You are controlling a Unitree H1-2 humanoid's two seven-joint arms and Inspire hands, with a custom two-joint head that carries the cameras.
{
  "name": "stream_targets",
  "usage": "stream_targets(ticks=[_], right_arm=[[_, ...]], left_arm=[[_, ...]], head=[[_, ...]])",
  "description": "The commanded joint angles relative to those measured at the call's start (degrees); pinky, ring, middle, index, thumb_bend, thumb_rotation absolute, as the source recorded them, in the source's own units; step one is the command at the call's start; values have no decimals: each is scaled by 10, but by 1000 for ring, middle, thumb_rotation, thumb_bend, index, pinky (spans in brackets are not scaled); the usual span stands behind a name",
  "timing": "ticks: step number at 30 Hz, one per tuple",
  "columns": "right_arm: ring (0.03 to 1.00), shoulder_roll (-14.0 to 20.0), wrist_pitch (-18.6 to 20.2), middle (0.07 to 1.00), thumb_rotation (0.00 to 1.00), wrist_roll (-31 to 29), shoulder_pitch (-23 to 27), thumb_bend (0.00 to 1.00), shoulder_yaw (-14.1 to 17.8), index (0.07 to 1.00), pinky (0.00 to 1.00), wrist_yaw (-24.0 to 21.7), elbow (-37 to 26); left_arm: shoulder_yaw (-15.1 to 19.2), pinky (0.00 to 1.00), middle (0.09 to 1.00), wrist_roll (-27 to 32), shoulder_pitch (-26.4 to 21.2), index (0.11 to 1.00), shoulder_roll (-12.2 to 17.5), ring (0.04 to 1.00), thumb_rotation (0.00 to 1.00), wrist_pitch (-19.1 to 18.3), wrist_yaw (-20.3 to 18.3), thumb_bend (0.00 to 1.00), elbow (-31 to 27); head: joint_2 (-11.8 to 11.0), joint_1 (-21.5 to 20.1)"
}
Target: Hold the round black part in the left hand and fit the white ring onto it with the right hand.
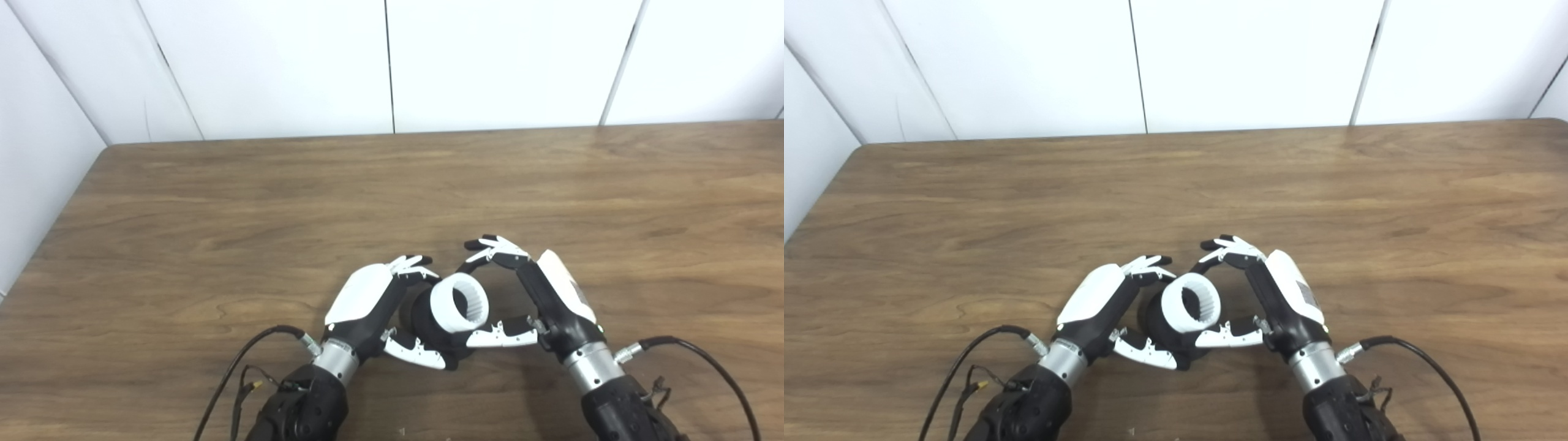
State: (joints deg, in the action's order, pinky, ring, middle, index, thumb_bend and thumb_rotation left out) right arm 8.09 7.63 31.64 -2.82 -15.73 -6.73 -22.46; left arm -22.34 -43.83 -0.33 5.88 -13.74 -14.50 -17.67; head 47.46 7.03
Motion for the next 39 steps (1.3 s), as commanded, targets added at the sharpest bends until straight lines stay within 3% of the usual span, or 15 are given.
stream_targets(ticks=[1,13,25,39], right_arm=[[907,4,-13,817,150,8,8,521,-1,481,944,-1,-2],[899,-5,-7,800,153,57,41,521,-22,480,1000,1,20],[910,-3,-4,793,153,86,61,520,-43,480,1000,-36,-28],[909,39,-30,790,156,196,91,516,-83,481,1000,-90,-75]], left_arm=[[2,929,918,-1,-7,634,3,953,286,0,-2,879,-13],[-2,934,924,-3,-8,638,0,960,293,-13,-10,876,-16],[-5,916,918,4,-9,627,-2,950,276,-3,5,875,-5],[-3,937,922,6,-11,632,-2,960,283,-11,0,882,-7]], head=[[0,0],[4,1],[7,5],[9,6]])
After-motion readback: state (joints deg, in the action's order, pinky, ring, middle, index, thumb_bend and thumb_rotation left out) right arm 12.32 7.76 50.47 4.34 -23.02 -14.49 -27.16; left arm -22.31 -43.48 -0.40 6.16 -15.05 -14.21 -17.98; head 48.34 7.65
